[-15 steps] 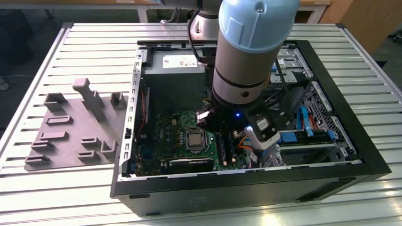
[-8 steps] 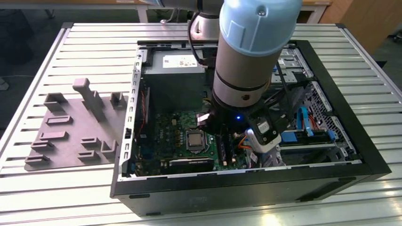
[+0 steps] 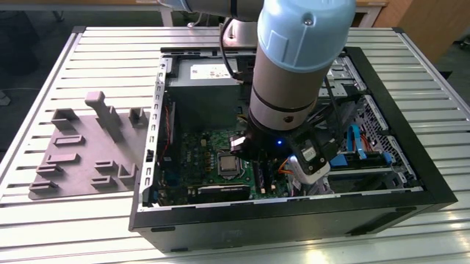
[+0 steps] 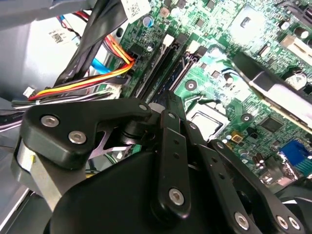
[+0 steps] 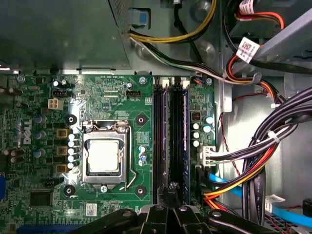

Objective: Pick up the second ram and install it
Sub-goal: 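Press down the second ram until it locks into place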

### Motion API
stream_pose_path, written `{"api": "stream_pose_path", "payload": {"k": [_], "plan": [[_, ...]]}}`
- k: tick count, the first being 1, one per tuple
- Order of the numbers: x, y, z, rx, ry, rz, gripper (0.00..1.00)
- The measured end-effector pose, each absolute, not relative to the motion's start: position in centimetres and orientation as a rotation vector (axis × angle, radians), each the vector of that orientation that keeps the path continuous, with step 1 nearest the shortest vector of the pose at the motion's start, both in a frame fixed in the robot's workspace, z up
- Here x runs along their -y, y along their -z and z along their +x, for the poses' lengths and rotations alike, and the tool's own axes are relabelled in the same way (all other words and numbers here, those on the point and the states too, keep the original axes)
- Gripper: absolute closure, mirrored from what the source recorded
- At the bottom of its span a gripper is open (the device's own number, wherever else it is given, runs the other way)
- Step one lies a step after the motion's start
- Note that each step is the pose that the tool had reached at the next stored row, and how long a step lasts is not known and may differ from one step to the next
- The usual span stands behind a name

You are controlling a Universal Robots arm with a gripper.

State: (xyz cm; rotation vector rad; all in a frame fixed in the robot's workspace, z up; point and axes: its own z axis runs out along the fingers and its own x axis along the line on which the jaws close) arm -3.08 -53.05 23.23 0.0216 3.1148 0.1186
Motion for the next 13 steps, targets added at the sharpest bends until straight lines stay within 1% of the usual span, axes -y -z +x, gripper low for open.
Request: {"api": "stream_pose_path", "payload": {"k": [13], "plan": [[53.46,-22.72,-3.08,-3.115,-0.118,0.022,0.89]]}}
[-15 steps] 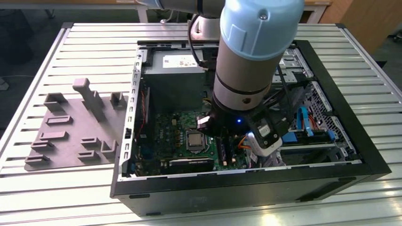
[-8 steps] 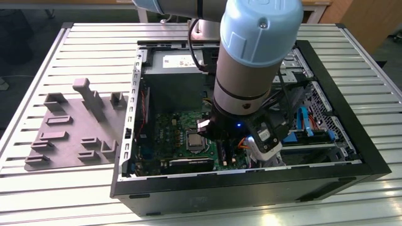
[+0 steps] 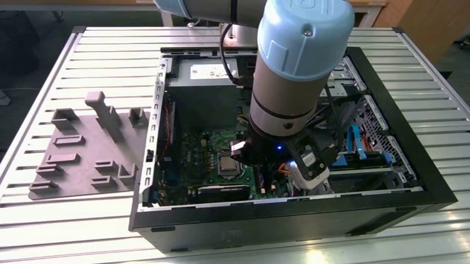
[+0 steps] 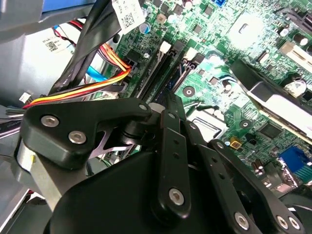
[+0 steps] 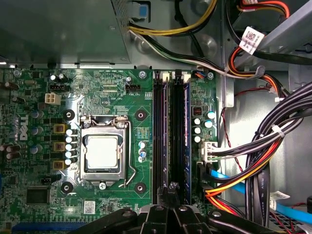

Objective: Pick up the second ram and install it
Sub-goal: 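Press down the second ram until it locks into place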

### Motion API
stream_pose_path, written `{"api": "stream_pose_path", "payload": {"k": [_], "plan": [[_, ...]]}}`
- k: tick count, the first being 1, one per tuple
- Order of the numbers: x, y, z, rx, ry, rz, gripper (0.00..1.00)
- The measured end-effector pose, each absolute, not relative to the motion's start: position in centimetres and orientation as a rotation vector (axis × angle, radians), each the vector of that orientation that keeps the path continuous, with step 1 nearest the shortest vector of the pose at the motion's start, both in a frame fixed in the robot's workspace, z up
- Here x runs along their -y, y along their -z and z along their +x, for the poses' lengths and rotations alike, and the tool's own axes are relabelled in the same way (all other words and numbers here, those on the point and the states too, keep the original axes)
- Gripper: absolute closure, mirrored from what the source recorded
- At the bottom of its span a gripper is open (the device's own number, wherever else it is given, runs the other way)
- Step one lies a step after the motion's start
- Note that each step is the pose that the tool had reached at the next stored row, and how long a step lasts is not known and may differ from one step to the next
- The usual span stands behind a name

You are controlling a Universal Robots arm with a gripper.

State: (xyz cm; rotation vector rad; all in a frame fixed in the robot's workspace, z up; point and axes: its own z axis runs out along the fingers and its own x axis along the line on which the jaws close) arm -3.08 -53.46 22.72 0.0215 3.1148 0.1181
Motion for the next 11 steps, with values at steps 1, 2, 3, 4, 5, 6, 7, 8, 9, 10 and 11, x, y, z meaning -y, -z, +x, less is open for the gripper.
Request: {"api": "stream_pose_path", "payload": {"k": [1,2,3,4,5,6,7,8,9,10,11], "plan": [[53.46,-22.72,-3.08,-3.115,-0.118,0.022,0.89],[53.46,-22.69,-3.08,-3.115,-0.118,0.022,0.89],[53.46,-22.63,-3.08,-3.115,-0.119,0.021,0.89],[53.46,-22.57,-3.08,-3.115,-0.119,0.022,0.89],[53.46,-22.53,-3.08,-3.115,-0.118,0.021,0.89],[53.46,-22.47,-3.08,-3.115,-0.118,0.021,0.89],[53.46,-22.43,-3.08,-3.115,-0.118,0.022,0.89],[53.46,-22.4,-3.08,-3.115,-0.118,0.022,0.89],[53.46,-22.37,-3.08,-3.115,-0.118,0.022,0.89],[53.46,-22.34,-3.08,-3.115,-0.118,0.022,0.89],[53.46,-22.34,-3.08,-3.115,-0.118,0.021,0.89]]}}
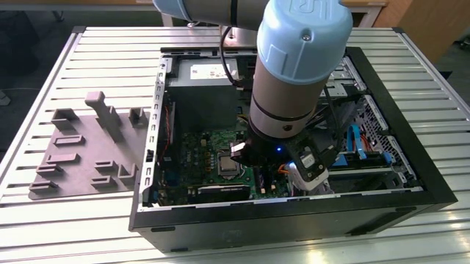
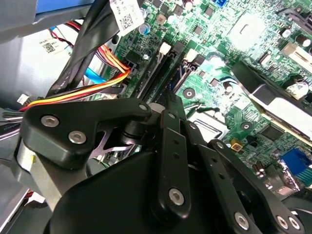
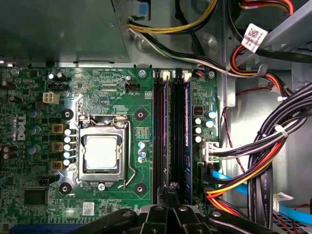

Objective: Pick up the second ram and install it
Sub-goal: 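Press down the second ram until it locks into place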

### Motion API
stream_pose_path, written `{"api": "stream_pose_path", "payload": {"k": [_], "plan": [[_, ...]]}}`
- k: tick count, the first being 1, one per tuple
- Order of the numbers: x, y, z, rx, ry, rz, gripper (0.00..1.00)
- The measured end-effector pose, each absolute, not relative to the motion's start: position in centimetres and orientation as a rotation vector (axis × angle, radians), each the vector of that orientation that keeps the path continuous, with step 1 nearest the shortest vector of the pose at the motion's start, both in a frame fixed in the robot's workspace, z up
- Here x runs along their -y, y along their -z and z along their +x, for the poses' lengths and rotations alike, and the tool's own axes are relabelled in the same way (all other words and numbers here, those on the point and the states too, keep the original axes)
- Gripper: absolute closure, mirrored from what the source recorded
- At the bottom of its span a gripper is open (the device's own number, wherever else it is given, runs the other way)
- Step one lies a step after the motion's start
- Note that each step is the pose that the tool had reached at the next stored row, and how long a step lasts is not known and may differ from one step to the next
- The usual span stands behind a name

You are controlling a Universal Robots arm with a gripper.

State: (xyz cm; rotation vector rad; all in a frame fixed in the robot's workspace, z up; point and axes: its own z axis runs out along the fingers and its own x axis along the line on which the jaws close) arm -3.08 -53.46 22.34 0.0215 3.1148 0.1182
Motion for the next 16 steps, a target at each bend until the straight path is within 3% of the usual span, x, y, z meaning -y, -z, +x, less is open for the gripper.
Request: {"api": "stream_pose_path", "payload": {"k": [16], "plan": [[53.46,-21.97,-3.08,-3.115,-0.118,0.022,0.89]]}}
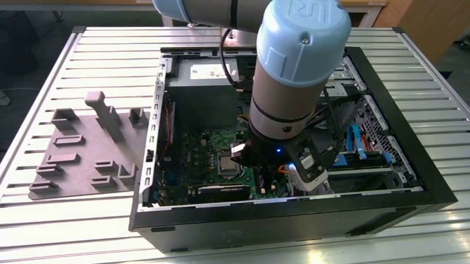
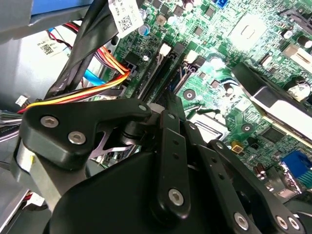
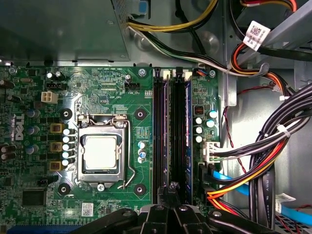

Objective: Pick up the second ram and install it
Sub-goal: 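Press down the second ram until it locks into place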

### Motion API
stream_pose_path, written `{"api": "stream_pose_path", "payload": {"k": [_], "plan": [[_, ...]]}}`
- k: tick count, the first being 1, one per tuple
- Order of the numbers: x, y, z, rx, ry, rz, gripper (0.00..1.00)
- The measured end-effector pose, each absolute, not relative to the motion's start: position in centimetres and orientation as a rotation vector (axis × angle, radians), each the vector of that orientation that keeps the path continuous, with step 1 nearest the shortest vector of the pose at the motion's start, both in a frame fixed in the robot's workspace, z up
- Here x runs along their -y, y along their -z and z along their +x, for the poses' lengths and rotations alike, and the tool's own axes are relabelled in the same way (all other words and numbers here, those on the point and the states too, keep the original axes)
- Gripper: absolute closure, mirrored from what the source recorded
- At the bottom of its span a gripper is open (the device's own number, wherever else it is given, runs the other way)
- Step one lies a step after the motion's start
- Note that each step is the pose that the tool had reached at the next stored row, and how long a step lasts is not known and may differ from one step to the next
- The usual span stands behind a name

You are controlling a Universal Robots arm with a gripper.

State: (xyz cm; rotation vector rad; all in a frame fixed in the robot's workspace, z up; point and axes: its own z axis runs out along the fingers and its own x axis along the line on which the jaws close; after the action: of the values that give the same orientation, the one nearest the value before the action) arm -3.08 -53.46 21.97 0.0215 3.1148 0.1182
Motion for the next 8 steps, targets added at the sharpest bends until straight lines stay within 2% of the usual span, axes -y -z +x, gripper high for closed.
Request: {"api": "stream_pose_path", "payload": {"k": [8], "plan": [[53.47,-21.76,-3.08,-3.115,-0.118,0.021,0.89]]}}
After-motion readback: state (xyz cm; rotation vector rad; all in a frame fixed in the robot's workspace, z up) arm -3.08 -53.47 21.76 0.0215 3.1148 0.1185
